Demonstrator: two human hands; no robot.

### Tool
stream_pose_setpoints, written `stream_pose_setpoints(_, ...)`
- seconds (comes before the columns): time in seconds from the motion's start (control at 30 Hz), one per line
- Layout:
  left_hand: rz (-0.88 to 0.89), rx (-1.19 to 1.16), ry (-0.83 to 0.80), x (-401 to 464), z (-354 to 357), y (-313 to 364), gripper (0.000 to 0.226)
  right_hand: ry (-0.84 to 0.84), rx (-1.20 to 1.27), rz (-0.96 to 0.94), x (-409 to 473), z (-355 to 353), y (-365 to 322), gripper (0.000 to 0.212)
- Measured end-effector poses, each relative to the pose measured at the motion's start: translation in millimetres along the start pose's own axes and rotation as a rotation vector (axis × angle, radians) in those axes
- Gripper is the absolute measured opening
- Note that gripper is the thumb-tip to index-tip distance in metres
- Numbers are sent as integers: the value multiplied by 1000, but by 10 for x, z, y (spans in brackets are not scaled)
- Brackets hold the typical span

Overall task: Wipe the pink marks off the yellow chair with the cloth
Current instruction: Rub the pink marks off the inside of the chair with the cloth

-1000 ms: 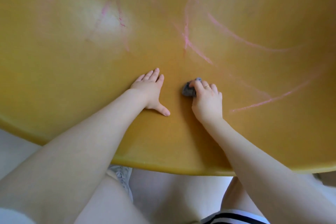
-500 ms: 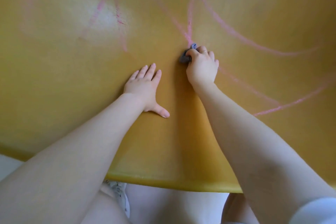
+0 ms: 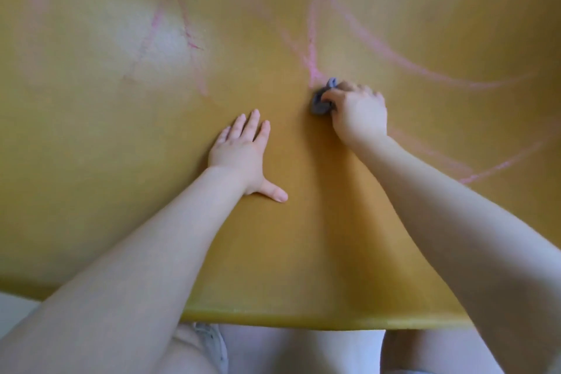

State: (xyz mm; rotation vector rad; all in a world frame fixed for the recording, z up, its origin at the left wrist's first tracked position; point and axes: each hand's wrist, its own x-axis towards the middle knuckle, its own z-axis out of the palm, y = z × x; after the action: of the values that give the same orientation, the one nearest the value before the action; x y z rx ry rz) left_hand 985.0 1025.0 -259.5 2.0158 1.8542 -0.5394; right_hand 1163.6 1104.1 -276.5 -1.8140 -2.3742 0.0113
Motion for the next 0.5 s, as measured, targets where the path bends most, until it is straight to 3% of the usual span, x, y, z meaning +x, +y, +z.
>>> stream_pose_setpoints(0.1,-20,4,-21,14,-9,10,137,-8,24,55,34,11,-40,33)
stream_pose_setpoints(0.3,-20,37,-14,-11,-47,32,135,-83,162,-236,-1074,-154,-186,29)
stream_pose_setpoints(0.4,-22,22,-9,-47,-87,57,133,-122,119,-353,-1382,-239,-139,34)
stream_pose_setpoints(0.5,-14,35,-3,-113,-100,128,127,-140,2,-328,-1109,-246,27,24)
